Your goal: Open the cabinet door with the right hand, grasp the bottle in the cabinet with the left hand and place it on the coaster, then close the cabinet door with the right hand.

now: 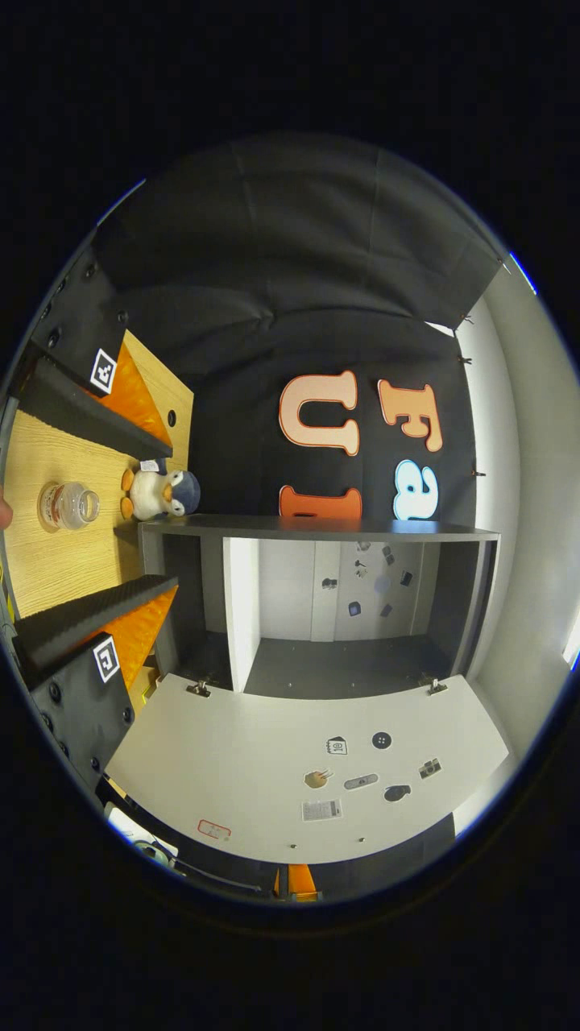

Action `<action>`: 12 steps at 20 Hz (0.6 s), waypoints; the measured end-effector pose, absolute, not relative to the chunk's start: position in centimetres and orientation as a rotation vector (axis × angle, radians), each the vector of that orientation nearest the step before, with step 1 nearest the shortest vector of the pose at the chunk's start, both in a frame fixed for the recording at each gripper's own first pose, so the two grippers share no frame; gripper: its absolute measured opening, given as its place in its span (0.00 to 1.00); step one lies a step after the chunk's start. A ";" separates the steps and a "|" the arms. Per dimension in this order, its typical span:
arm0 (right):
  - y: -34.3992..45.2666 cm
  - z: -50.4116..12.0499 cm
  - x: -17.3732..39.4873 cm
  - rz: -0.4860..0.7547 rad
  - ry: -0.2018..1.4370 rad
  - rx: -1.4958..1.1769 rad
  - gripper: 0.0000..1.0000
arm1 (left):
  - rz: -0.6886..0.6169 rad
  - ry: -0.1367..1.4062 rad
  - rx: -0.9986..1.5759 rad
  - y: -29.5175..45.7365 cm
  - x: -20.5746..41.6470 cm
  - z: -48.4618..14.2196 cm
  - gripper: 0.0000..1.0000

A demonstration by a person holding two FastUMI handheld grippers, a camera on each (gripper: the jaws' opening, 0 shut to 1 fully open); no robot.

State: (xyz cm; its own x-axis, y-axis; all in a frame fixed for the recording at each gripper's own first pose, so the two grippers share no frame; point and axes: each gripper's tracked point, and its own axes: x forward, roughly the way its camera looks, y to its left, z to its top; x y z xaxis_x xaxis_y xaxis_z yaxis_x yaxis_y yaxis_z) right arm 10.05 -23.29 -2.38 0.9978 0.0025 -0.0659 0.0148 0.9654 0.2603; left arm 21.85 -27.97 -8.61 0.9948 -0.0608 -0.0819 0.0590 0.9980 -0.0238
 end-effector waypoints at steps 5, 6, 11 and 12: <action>-23.4 -3.0 11.8 0.014 0.075 0.251 0.63 | -0.046 0.091 0.002 -27.3 22.0 -8.7 0.94; -23.1 -2.9 11.8 0.018 0.071 0.248 0.63 | -0.046 0.094 0.004 -27.3 22.0 -8.7 0.94; -21.1 -2.7 11.9 0.036 0.072 0.203 0.62 | -0.057 0.099 0.003 -27.5 22.1 -8.7 0.94; -20.2 -2.7 12.0 0.052 0.074 0.199 0.62 | -0.061 0.095 0.003 -27.6 22.2 -8.5 0.94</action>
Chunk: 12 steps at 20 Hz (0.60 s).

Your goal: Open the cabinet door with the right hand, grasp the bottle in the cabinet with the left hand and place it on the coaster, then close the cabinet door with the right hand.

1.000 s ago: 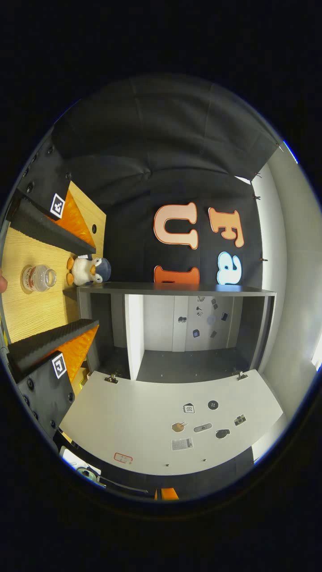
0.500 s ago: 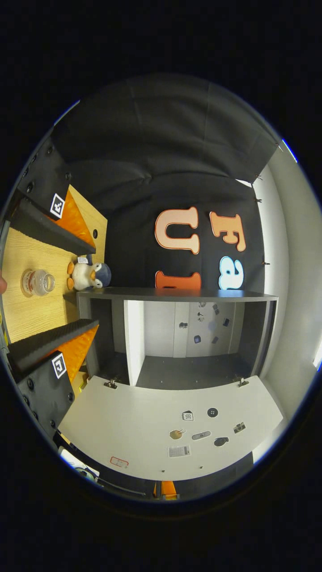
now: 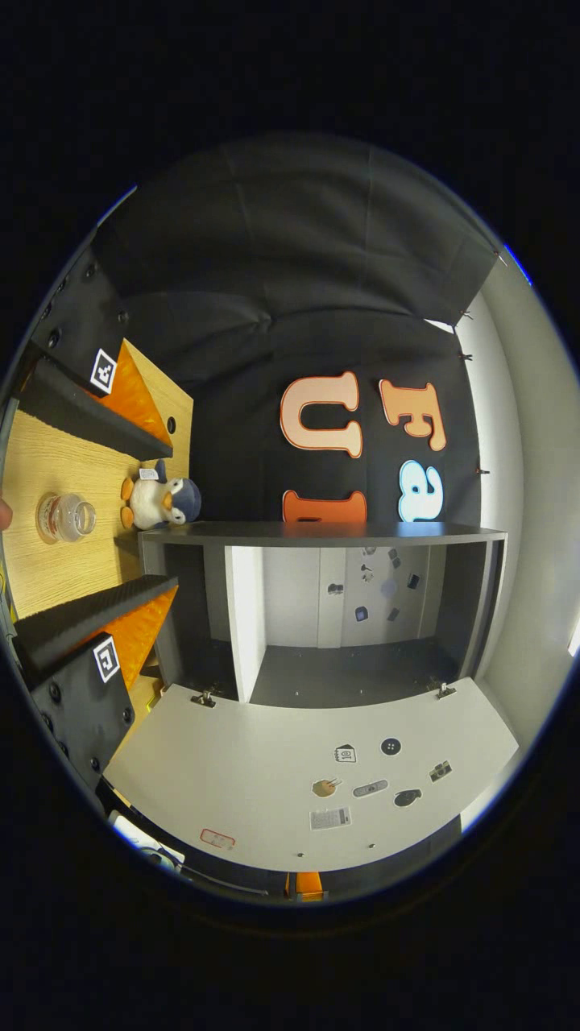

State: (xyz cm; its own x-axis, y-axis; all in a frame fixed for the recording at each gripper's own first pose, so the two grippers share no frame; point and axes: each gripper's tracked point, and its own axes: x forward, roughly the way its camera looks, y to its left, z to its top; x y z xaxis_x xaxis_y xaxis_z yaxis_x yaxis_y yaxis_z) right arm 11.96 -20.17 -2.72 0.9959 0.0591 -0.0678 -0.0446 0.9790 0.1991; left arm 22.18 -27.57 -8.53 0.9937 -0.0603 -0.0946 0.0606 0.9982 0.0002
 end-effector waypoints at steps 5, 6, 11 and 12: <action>-14.6 -2.7 12.6 0.161 0.085 0.210 0.62 | -0.064 0.090 0.001 -27.4 22.2 -8.4 0.94; -13.4 -2.8 13.0 0.180 0.090 0.207 0.62 | -0.059 0.092 -0.004 -27.3 22.2 -8.5 0.94; -7.9 -3.0 14.6 0.281 0.091 0.184 0.54 | 0.001 0.096 -0.022 -25.7 21.8 -8.7 0.94; -6.9 -3.1 15.1 0.300 0.093 0.186 0.54 | 0.011 0.095 -0.025 -25.3 21.8 -8.6 0.94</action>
State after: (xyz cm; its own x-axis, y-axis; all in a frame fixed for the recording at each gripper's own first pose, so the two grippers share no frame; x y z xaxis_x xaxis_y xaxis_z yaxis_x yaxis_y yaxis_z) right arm 15.06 -6.93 -3.06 0.9513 0.3017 -0.0635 -0.2846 0.9385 0.1957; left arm 21.79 -25.32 -8.64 0.9955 0.0097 -0.0946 -0.0121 0.9996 -0.0248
